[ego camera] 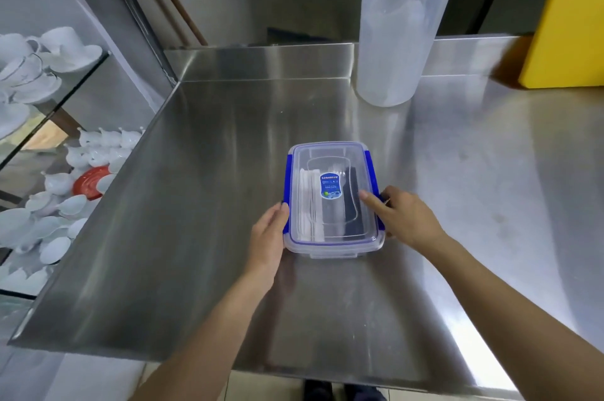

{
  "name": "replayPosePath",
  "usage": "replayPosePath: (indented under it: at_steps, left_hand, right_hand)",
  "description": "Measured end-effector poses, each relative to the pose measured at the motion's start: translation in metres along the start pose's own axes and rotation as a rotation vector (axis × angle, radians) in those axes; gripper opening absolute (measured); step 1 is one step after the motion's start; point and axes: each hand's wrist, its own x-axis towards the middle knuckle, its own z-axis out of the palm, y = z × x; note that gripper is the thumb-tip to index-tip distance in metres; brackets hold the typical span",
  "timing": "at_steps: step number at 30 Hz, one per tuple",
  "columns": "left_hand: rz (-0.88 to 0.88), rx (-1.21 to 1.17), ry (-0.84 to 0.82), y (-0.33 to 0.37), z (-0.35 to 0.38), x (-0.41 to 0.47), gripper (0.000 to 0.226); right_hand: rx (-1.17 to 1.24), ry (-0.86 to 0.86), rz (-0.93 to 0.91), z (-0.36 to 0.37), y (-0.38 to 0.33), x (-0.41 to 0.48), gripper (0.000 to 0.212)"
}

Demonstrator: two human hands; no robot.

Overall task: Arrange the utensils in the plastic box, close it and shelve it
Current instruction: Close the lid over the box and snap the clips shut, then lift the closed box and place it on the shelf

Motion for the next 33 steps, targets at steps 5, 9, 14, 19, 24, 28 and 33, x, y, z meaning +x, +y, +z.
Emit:
replayPosePath:
  at_steps: [5,9,14,19,24,28,33]
  left_hand:
    - [0.038,0.054,-0.314,-0.006,-0.016,0.006,0.084]
    - [0.087,0.082,-0.515,-0.017,-0.017,0.009,0.101]
    - [0.119,0.058,-0.478,-0.020,-0.015,0.013,0.113]
    - [0.158,0.036,-0.470,-0.006,-0.016,0.014,0.099]
    - [0.288,0.047,-0.421,0.046,-0.013,0.026,0.077]
    - [0.463,0.072,-0.386,0.119,-0.005,0.040,0.043]
    - [0.640,0.080,-0.337,0.211,0.008,0.050,0.034]
  right_hand:
    - [0.534,-0.376,-0.065,-0.011,0.019,-0.015,0.107]
    - [0.572,-0.582,-0.234,-0.002,0.025,-0.021,0.108]
    - [0.584,-0.531,-0.274,0.006,0.019,-0.021,0.110]
    - [0.571,-0.480,-0.272,0.001,0.010,-0.019,0.101]
    - [0.650,-0.381,-0.319,-0.031,-0.024,-0.004,0.090]
    - [0.613,-0.242,-0.413,-0.072,-0.063,0.015,0.091]
    - [0.586,-0.063,-0.532,-0.133,-0.115,0.039,0.078]
